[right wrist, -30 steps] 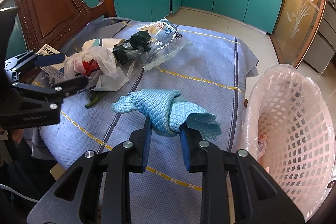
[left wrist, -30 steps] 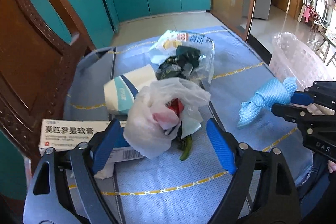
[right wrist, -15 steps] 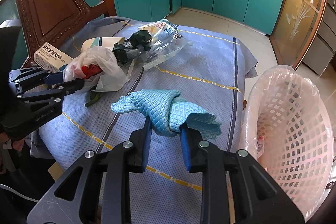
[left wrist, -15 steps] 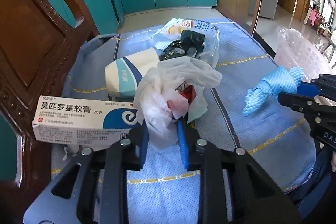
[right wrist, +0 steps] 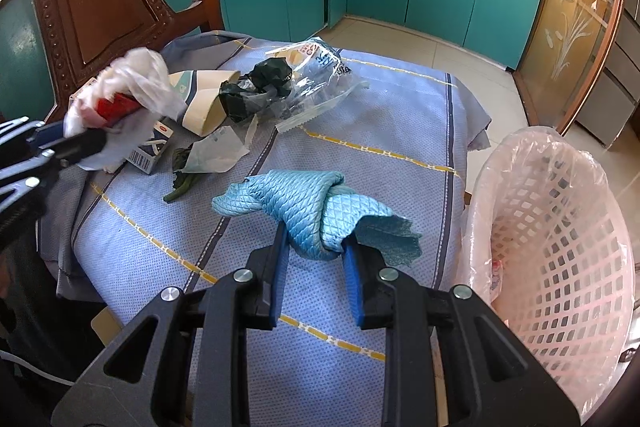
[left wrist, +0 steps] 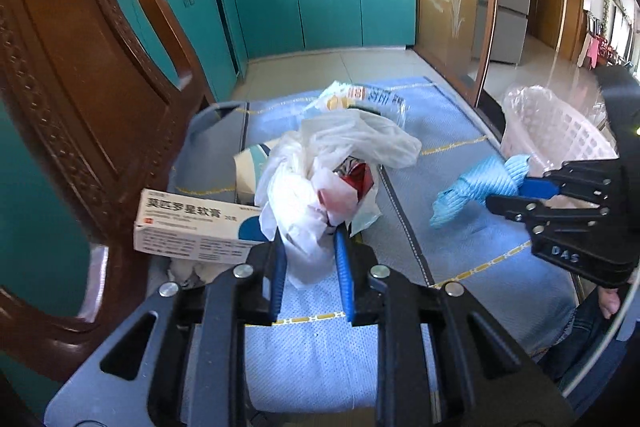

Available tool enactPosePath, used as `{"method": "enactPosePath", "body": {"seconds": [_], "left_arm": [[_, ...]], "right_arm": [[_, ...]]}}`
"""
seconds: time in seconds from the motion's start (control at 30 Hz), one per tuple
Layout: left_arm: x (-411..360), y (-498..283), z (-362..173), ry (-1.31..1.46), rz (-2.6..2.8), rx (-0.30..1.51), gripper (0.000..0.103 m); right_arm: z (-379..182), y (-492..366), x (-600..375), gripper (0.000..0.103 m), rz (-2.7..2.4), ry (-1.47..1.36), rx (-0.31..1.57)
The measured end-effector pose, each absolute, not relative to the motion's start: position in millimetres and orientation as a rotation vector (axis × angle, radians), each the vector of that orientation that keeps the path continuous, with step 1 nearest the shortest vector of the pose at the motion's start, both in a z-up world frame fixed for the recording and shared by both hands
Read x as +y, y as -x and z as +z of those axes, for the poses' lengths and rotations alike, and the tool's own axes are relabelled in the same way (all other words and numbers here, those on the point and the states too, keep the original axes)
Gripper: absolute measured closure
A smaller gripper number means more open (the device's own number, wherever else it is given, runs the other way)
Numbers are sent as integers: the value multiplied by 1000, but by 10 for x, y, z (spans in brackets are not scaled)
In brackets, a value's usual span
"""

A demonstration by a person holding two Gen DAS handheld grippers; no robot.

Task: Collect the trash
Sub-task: 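Grasp the white plastic bag with the left gripper and lift it, then carry the white bag to the basket with the left gripper while the right gripper carries the blue cloth there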

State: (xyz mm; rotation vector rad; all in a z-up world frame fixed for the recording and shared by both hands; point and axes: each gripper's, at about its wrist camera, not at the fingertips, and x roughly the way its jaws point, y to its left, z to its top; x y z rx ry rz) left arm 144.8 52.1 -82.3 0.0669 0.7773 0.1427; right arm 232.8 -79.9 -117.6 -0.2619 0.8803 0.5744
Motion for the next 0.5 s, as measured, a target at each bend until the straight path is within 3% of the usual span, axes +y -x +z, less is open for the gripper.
{"method": "enactPosePath", "body": {"seconds": [0.5], "left_arm": [[551,-1251,-566,-63,177,708,80]], "right_arm": [[-1135,-2252,-820,77,577,258,857]]}}
